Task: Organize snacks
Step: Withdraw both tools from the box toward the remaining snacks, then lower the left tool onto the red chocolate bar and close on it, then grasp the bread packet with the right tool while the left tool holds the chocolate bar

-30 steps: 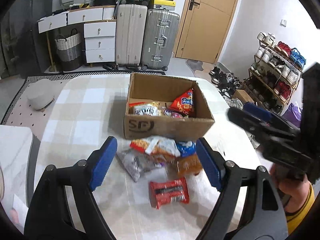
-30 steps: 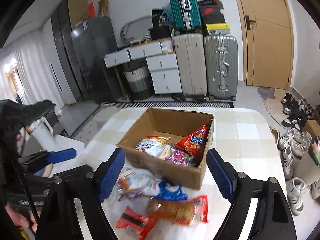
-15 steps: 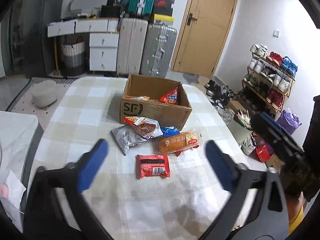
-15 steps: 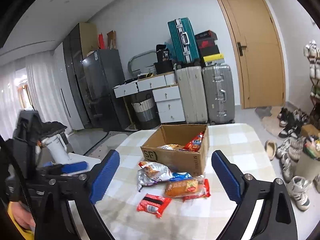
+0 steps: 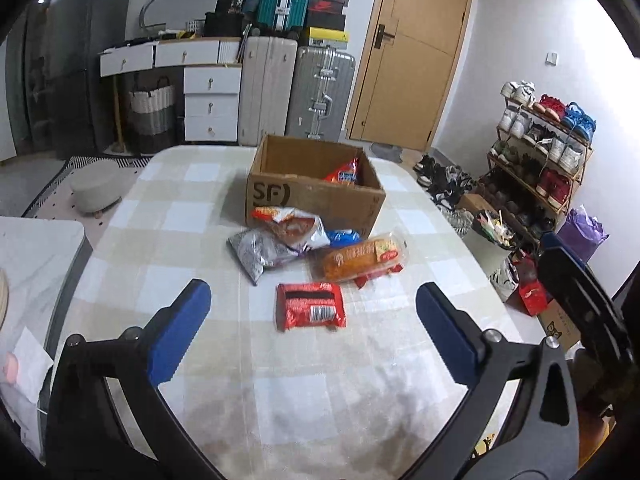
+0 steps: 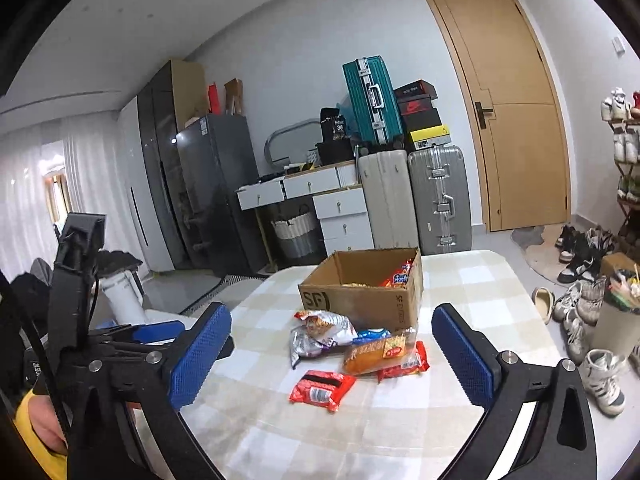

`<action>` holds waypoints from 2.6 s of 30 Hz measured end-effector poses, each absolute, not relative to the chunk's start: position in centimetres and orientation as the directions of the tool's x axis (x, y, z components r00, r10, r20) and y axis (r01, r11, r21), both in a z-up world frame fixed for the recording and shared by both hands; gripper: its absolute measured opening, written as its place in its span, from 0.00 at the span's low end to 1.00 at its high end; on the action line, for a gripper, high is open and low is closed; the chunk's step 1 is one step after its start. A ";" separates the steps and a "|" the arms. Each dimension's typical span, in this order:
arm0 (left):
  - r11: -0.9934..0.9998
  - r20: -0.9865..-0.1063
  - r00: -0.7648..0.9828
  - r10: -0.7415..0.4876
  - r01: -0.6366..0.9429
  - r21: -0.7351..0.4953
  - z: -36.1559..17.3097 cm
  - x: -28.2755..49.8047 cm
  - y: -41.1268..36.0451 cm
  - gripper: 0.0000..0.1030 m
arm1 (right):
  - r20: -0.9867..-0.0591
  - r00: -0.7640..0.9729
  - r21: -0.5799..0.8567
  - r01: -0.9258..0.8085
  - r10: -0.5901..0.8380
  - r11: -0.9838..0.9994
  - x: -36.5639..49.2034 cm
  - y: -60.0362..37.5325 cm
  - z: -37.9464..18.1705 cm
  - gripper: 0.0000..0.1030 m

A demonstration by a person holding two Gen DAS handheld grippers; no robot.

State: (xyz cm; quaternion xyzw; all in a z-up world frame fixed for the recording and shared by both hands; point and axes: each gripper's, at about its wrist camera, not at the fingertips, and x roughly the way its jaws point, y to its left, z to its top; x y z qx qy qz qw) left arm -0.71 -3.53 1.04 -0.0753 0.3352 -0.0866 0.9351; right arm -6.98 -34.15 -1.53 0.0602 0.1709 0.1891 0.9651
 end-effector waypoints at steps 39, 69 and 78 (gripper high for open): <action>0.986 -0.870 0.466 -0.161 0.049 -0.156 -17.2 16.2 -9.4 0.99 | -0.541 0.706 0.350 -0.304 0.457 0.886 2.1 -36.7 -13.5 0.99; 0.962 -0.817 0.512 -0.266 0.089 -0.258 -16.2 14.1 -5.3 0.46 | -0.597 0.660 0.372 -0.276 0.456 0.886 3.8 -35.5 -13.9 0.99; 0.951 -0.797 0.524 -0.302 0.103 -0.292 -15.6 12.0 -3.2 0.46 | -0.628 0.629 0.406 -0.237 0.458 0.883 8.9 -35.4 -15.2 0.99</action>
